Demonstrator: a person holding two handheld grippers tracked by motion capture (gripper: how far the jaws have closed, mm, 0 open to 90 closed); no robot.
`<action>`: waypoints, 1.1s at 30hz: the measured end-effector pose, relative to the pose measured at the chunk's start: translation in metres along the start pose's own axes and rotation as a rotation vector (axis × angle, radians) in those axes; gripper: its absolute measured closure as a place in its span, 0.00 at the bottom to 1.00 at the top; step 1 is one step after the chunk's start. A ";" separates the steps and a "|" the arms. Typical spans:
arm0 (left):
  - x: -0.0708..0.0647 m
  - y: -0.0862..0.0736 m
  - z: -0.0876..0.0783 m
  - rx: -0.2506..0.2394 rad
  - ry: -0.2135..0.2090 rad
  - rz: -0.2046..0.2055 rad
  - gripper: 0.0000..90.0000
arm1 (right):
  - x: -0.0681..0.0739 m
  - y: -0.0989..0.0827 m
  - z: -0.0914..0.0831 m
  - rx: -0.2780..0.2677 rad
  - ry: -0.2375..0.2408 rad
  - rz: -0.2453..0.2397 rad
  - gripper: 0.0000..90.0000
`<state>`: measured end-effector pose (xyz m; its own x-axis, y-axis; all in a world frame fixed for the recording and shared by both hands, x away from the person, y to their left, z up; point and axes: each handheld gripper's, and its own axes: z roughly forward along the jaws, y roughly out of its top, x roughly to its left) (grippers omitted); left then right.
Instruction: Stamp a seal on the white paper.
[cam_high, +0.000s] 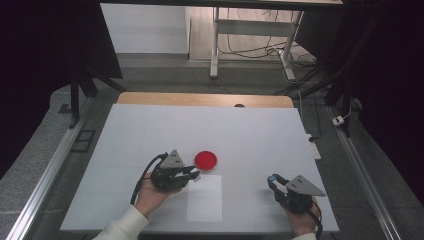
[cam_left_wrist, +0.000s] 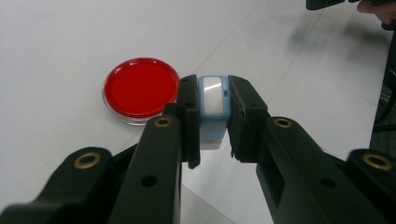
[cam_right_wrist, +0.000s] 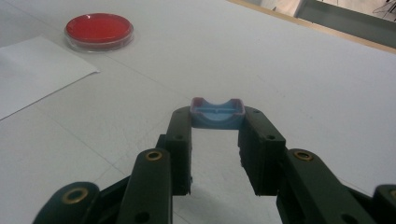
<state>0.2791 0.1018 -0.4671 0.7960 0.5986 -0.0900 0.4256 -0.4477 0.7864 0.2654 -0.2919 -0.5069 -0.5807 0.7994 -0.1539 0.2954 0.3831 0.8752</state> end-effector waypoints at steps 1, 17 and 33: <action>-0.001 0.000 0.001 0.001 -0.002 0.002 0.84 | 0.000 0.000 0.000 0.000 0.000 -0.001 0.72; -0.013 -0.001 0.010 0.015 -0.040 0.023 0.84 | 0.000 0.000 0.000 0.006 0.000 -0.003 0.72; -0.021 -0.007 0.021 0.039 -0.061 0.034 0.84 | 0.000 0.000 0.000 0.007 0.001 -0.004 0.72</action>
<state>0.2682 0.0784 -0.4835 0.8347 0.5413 -0.1015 0.4129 -0.4933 0.7656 0.2653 -0.2915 -0.5070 -0.5830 0.7971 -0.1572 0.2985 0.3901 0.8710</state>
